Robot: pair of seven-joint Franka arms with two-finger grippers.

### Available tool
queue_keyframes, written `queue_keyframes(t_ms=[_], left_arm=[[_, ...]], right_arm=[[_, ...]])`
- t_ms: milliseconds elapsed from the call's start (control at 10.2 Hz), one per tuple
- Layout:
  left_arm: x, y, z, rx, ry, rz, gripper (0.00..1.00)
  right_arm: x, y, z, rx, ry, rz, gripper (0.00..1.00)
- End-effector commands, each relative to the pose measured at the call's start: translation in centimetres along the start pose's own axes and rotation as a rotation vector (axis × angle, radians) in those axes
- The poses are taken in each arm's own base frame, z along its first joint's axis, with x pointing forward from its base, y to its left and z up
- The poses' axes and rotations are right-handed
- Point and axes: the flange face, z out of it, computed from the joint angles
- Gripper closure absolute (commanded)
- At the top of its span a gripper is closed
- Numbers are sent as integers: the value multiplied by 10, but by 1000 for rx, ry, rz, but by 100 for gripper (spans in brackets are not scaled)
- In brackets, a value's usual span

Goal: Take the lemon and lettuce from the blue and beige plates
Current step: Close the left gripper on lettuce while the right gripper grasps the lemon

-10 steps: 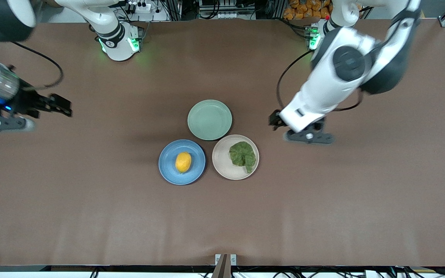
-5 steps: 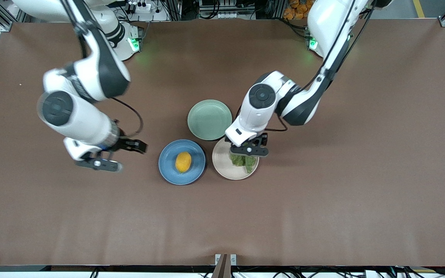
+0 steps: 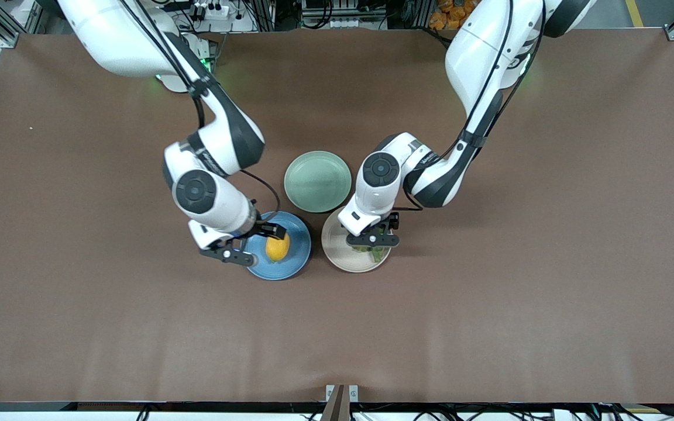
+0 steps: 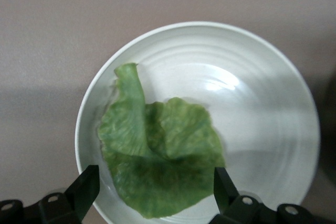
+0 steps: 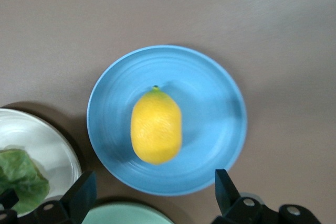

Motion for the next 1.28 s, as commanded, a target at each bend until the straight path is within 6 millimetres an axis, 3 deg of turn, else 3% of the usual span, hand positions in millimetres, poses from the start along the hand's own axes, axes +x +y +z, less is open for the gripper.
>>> queue_keyframes(t_ms=[0,98,393,492,590,689,787,885,984,1082,1180], left_arm=[[-1,9,6,24,28,-11,12],[-2,8,14,31,20,-24,14],[-7,16,29,56,29,-10,34],[-7,17,28,65,37,-7,56],[-5,16,26,60,36,-17,88],[-7,18,24,58,39,-23,100],[-10,22,23,60,45,-60,100],[-11,25,18,64,49,-61,100],[-11,26,1,69,49,-66,100],[-9,26,-22,70,51,-74,100],[-5,22,-50,78,49,-82,100]], right_arm=[[7,-6,24,19,13,33,0],[8,-4,40,7,2,33,0],[14,2,76,-1,8,33,0],[14,3,85,-3,-2,38,0],[14,2,86,-5,-1,35,0],[14,3,89,-9,-2,33,7],[17,4,88,2,0,43,68],[19,5,84,11,0,51,79],[21,6,79,11,2,50,80],[26,6,61,15,10,51,93],[35,11,40,-18,-24,57,100]])
